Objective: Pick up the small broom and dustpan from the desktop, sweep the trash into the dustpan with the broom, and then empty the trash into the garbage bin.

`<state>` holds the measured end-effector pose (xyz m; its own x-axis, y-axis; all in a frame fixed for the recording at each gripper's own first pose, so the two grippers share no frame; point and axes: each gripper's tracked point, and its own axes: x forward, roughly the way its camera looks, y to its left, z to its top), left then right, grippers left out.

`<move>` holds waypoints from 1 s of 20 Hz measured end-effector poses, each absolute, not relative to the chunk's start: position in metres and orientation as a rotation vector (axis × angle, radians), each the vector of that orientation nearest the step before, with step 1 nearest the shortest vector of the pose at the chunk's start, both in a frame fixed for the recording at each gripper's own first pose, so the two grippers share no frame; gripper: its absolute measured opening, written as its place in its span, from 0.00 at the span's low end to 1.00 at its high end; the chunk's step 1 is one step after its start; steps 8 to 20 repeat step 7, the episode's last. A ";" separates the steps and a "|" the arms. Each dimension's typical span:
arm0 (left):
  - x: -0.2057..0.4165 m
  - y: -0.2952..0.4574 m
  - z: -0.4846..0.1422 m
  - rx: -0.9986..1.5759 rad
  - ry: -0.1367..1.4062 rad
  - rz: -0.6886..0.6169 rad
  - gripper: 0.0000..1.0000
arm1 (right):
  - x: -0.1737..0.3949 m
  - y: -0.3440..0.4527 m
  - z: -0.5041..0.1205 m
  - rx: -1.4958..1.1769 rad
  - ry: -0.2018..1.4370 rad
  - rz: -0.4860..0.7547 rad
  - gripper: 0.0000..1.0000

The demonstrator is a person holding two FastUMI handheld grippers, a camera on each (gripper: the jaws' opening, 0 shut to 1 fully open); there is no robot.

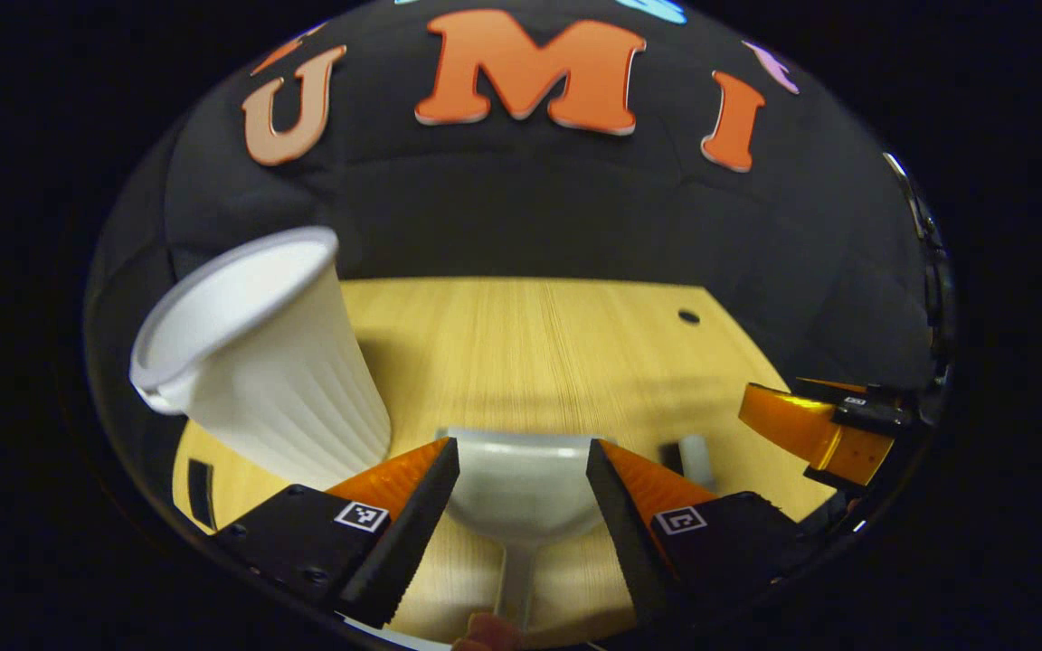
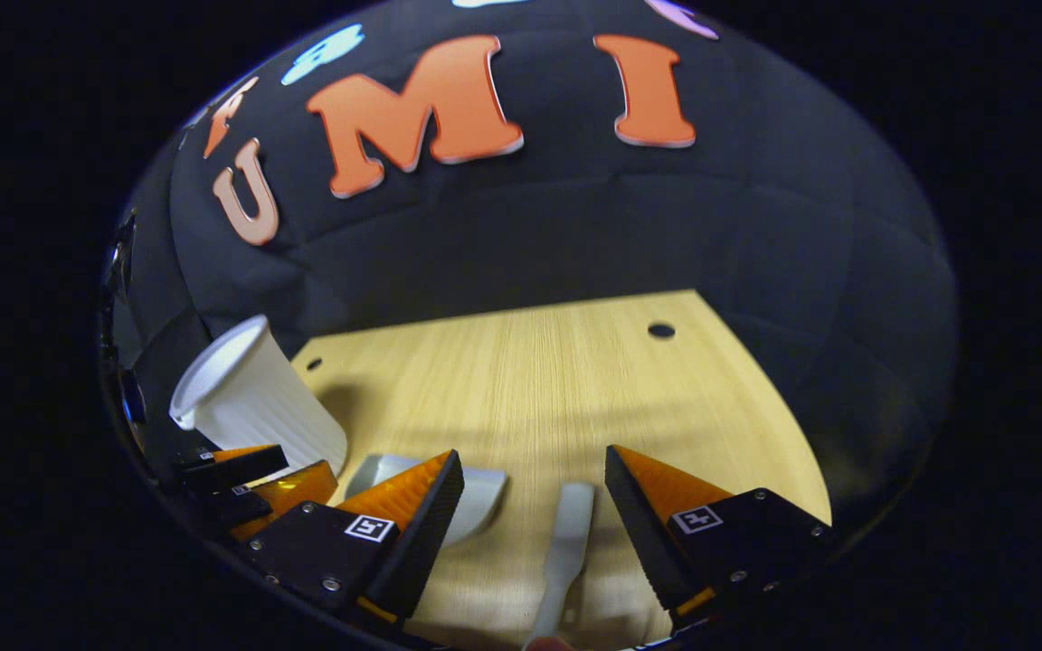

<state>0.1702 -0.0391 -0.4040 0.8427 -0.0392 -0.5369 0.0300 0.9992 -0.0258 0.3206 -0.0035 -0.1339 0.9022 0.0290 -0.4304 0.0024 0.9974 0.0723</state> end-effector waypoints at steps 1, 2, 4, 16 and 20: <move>0.178 -0.029 -0.387 -0.016 0.471 -0.025 0.92 | 0.326 -0.003 -0.107 0.059 0.355 0.013 0.95; 0.186 -0.016 -0.367 -0.019 0.379 -0.016 0.93 | 0.324 0.000 -0.085 0.045 0.269 0.011 0.95; 0.184 -0.003 -0.345 -0.019 0.192 -0.005 0.92 | 0.323 0.000 -0.054 0.015 0.115 0.011 0.95; 0.171 0.016 -0.331 0.027 -0.002 0.031 0.90 | 0.308 0.000 -0.031 -0.020 -0.002 0.019 0.94; 0.171 0.016 -0.331 0.027 -0.002 0.031 0.90 | 0.308 0.000 -0.031 -0.020 -0.002 0.019 0.94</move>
